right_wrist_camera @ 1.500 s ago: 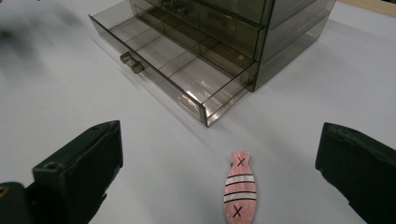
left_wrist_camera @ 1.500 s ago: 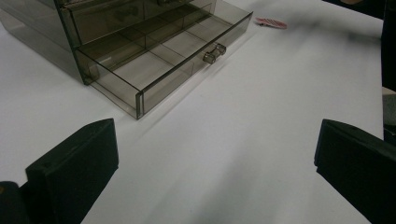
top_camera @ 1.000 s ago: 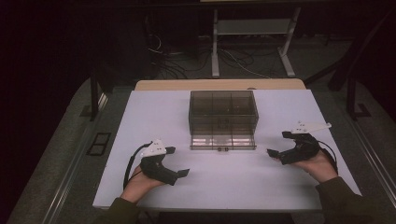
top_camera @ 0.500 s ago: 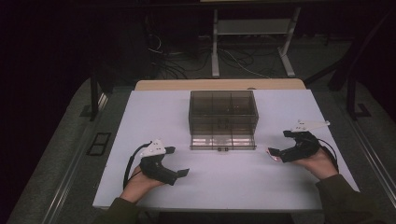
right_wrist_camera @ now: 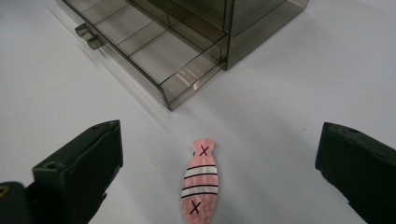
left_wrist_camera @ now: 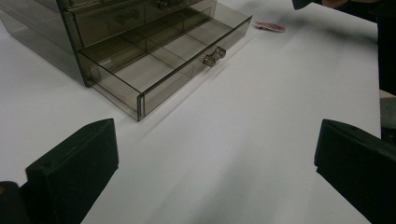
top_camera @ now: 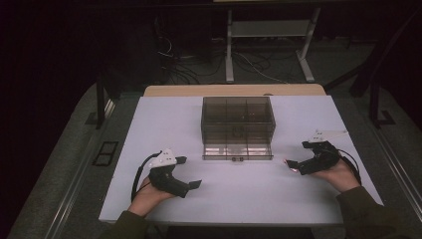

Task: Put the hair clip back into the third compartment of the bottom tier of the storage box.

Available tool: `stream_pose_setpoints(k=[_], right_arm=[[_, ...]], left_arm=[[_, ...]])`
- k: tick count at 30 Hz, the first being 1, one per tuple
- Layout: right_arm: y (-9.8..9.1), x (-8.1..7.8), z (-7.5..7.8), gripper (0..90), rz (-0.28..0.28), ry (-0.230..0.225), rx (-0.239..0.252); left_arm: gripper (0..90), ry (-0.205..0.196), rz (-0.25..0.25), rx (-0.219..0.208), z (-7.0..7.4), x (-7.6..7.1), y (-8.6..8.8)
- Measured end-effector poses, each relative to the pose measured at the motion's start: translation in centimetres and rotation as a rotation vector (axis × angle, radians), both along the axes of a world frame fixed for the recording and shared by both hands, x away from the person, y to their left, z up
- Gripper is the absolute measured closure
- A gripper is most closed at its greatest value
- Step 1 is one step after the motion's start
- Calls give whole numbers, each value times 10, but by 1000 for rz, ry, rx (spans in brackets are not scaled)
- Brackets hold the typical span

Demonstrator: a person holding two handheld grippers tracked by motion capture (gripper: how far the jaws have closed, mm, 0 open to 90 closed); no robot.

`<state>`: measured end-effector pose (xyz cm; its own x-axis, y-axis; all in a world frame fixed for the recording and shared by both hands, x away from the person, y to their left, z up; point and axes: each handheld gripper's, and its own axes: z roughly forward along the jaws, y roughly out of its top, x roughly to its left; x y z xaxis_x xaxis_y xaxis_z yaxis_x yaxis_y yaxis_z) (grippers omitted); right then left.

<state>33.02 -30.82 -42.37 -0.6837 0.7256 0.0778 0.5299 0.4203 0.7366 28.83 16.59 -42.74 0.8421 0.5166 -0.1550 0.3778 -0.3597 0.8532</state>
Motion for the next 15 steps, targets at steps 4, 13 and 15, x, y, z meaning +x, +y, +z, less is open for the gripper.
stream_pose_setpoints(k=[4,13,15], right_arm=[[1,1,-1,3,2,-1,-7],[3,0,-5,3,14,25,-24],[4,0,-6,3,16,31,-30]], left_arm=[[0,-2,1,-2,0,0,0],[0,1,1,1,-1,0,0],[0,2,3,0,-1,0,0]])
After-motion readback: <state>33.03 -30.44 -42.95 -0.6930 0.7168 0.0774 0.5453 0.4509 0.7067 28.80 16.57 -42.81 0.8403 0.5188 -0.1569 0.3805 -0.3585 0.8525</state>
